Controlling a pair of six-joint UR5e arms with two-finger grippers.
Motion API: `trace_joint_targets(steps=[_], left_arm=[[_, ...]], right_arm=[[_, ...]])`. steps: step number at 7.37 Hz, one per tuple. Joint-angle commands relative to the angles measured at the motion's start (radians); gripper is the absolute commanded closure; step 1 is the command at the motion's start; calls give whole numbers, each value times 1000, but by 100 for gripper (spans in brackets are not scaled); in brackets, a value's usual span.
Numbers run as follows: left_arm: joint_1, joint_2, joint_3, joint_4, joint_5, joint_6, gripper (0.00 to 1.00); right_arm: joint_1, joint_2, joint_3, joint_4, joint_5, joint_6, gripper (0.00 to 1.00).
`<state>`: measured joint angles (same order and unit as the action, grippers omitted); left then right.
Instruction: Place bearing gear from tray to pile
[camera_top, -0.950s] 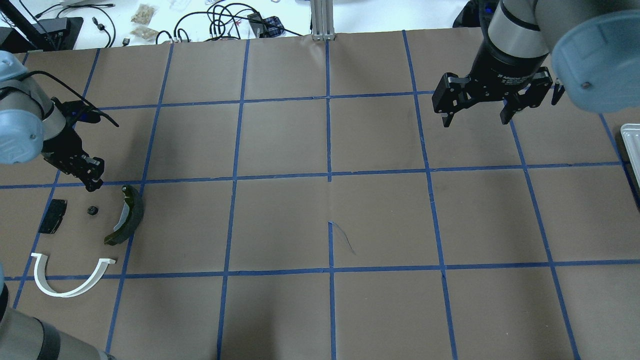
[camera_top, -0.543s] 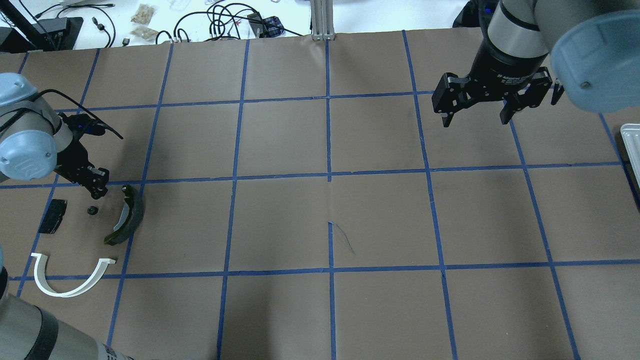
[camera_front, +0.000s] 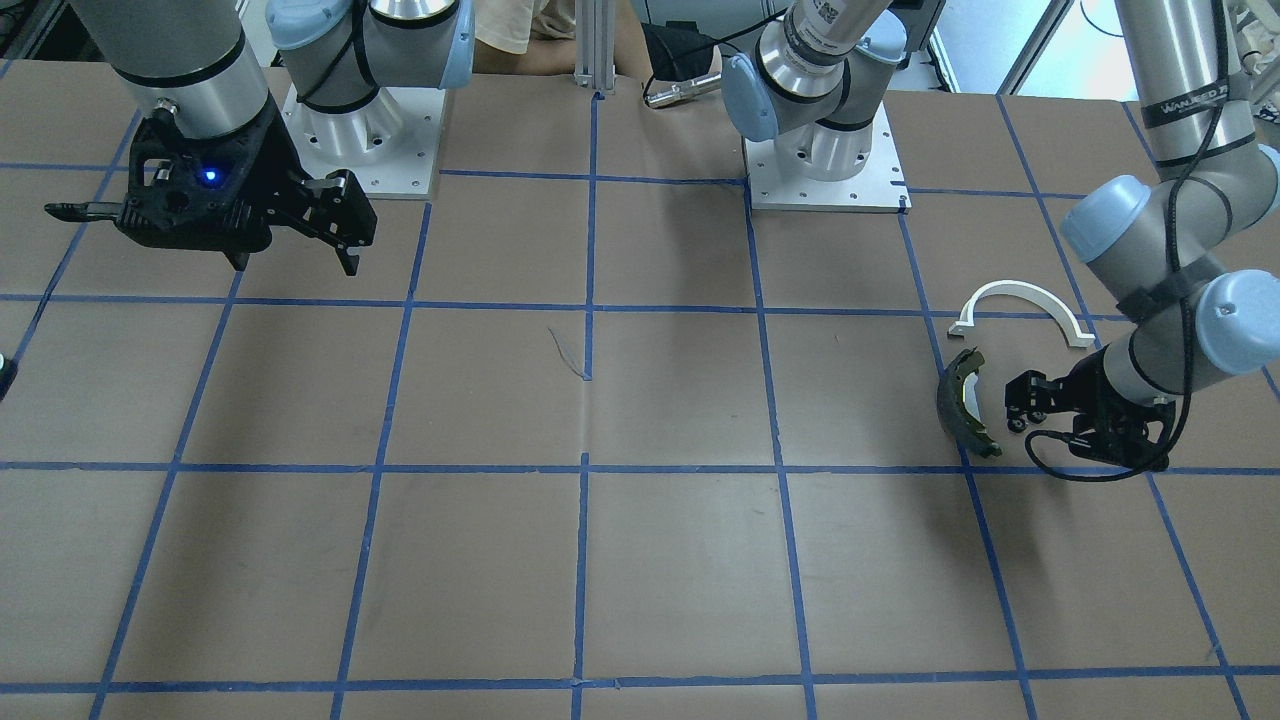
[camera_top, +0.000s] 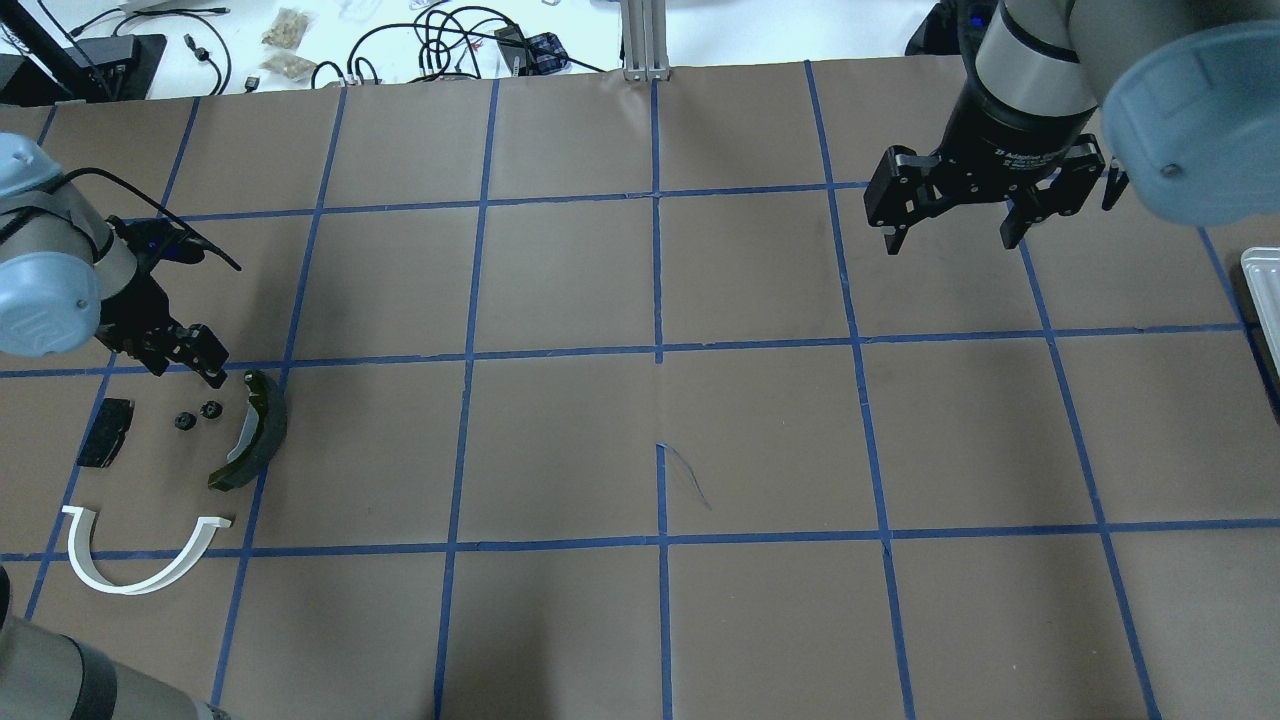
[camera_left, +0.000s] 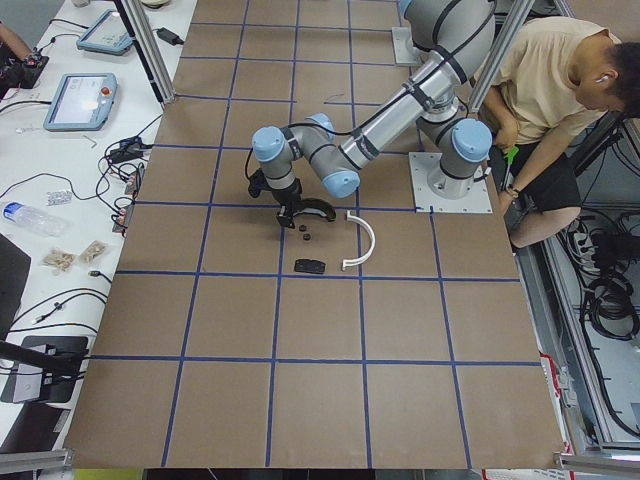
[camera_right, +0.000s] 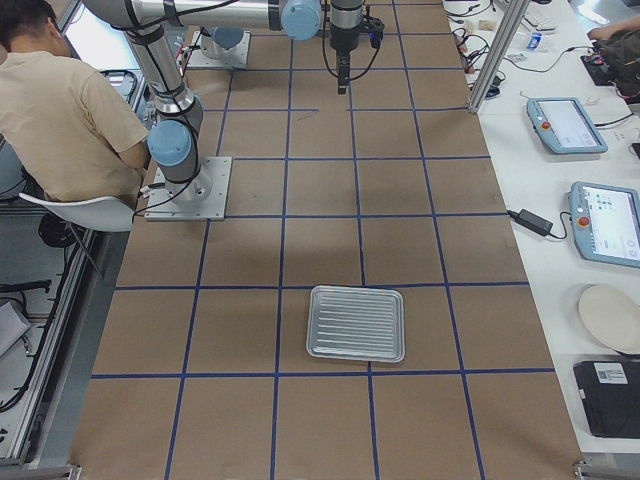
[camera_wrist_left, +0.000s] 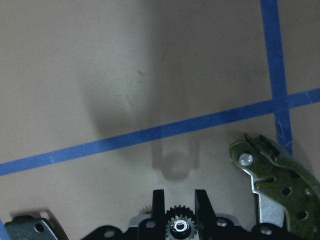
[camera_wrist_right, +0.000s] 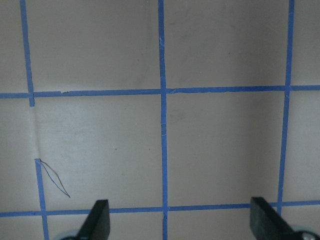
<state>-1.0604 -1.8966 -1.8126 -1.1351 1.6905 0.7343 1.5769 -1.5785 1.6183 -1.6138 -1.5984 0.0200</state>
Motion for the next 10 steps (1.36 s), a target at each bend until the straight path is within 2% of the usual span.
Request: trace_joint_targets(steps=[1,2,4,6,9,10], left_arm=[[-56,114,121,-307,-76,-159,0],[-146,152,172,-363,-77,-285,0],[-353,218,255,-391,-81,-546,0],[-508,277,227,-382,-74,-715,0],[-543,347,210,-276,-87,-718,0],[-543,367,222,-313,-115,-725,0]], right_arm=[[0,0,0,0,-2,-2,0],[0,0,0,0,-2,-2,0],[0,0,0,0,1,0,0],[0,2,0,-15,6,5,0],[-3,0,0,-20,5,2,0],[-3,2,0,-20,5,3,0]])
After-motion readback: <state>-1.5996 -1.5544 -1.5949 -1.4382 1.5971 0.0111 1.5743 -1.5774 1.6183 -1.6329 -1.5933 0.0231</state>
